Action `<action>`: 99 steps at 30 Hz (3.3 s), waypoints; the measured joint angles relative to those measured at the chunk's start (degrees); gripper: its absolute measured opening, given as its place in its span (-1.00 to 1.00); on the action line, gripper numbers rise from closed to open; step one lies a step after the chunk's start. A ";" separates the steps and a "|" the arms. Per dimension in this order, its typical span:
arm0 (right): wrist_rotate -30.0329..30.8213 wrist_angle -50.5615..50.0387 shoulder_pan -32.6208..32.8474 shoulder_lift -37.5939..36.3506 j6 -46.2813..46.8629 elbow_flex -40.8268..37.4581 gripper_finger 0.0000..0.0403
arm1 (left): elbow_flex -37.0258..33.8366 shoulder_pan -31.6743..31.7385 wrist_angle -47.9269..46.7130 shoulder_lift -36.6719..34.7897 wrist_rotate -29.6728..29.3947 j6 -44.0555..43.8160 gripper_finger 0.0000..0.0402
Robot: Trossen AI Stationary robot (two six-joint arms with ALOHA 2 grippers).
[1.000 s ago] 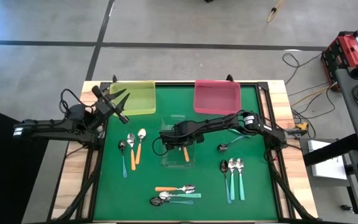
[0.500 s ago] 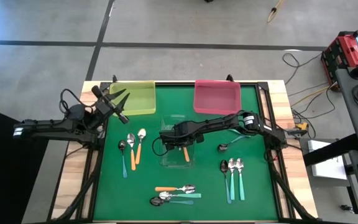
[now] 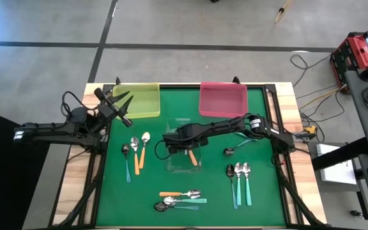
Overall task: Sort silverware by color (type)
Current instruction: Put the top right light blue spoon into the pink bin
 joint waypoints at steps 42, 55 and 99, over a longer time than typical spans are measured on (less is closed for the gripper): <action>16.82 2.17 11.39 -28.65 -67.80 -10.87 -0.50 | 0.00 -0.06 0.68 0.97 21.18 -28.05 -0.61; 24.32 27.42 7.34 -56.11 -66.55 -51.44 -0.75 | 0.00 -0.08 0.46 9.13 23.07 -30.49 -0.61; 30.20 29.85 1.86 -65.33 -32.20 -63.76 -0.81 | 0.00 -0.06 20.61 12.87 19.93 -13.84 -0.61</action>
